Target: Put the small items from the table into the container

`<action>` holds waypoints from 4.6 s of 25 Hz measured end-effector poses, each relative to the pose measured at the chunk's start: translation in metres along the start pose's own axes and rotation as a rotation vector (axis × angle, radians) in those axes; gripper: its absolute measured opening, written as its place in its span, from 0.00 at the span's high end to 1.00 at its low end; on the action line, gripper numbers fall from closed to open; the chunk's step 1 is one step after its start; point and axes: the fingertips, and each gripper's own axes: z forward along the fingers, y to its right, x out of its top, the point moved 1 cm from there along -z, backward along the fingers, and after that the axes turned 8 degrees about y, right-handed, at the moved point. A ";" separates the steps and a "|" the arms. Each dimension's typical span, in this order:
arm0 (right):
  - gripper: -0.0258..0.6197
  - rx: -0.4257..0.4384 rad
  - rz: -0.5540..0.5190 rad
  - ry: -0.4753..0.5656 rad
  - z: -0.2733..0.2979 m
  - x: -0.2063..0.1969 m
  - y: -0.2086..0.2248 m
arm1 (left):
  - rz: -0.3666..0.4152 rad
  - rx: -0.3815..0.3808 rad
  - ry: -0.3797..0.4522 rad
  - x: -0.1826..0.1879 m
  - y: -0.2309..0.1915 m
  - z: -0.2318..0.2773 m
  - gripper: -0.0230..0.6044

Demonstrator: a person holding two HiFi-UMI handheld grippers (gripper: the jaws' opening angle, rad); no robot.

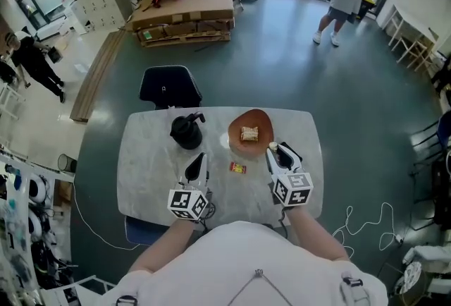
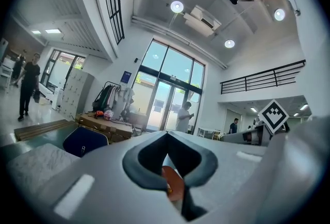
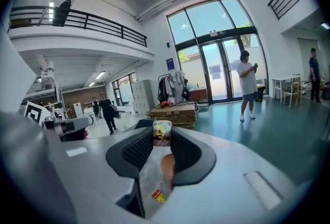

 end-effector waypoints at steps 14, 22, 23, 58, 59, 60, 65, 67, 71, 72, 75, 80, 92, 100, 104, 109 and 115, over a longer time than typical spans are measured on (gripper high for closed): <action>0.75 0.051 -0.051 -0.506 0.127 -0.144 0.045 | -0.045 0.129 -0.130 -0.048 -0.039 -0.017 0.96; 0.75 0.066 -0.258 -0.839 0.198 -0.256 0.075 | -0.067 0.264 -0.198 -0.073 -0.075 -0.048 0.96; 0.75 0.066 -0.278 -0.882 0.204 -0.269 0.079 | -0.071 0.278 -0.202 -0.076 -0.080 -0.052 0.96; 0.66 0.099 -0.083 0.281 -0.027 0.073 -0.028 | 0.063 -0.054 0.022 0.032 0.027 0.007 0.96; 0.66 0.083 -0.052 0.295 -0.036 0.073 -0.025 | 0.066 -0.065 0.027 0.035 0.033 0.009 0.96; 0.66 0.071 -0.029 0.304 -0.044 0.073 -0.024 | 0.068 -0.069 0.027 0.036 0.039 0.011 0.96; 0.66 0.055 0.010 0.300 -0.061 0.066 -0.028 | 0.050 -0.076 0.037 0.041 0.051 0.008 0.96; 0.66 0.057 0.012 0.297 -0.061 0.065 -0.029 | 0.046 -0.077 0.047 0.044 0.051 0.004 0.96; 0.66 0.057 0.009 0.297 -0.061 0.067 -0.029 | 0.030 -0.074 0.055 0.048 0.048 -0.001 0.96; 0.66 0.054 0.014 0.294 -0.060 0.067 -0.028 | 0.024 -0.074 0.055 0.050 0.048 -0.002 0.96; 0.66 0.050 0.035 0.280 -0.059 0.063 -0.027 | 0.036 -0.073 0.058 0.052 0.046 -0.007 0.96; 0.66 0.052 0.035 0.268 -0.058 0.060 -0.028 | 0.023 -0.078 0.108 0.061 0.040 -0.017 0.96; 0.66 0.058 0.036 0.219 -0.042 0.048 -0.026 | -0.045 0.013 0.075 0.049 0.012 -0.023 0.96; 0.80 0.151 0.013 0.066 -0.008 -0.008 -0.016 | -0.048 0.047 0.050 0.037 0.004 -0.026 0.96; 0.78 0.194 -0.028 -0.095 0.013 -0.071 -0.011 | -0.053 0.073 0.022 0.026 -0.002 -0.034 0.96; 0.76 0.242 -0.100 -0.297 0.044 -0.154 -0.003 | -0.054 0.132 -0.028 0.010 -0.018 -0.050 0.96; 0.73 0.275 -0.105 -0.521 0.077 -0.252 0.017 | -0.068 0.201 -0.091 -0.019 -0.037 -0.064 0.96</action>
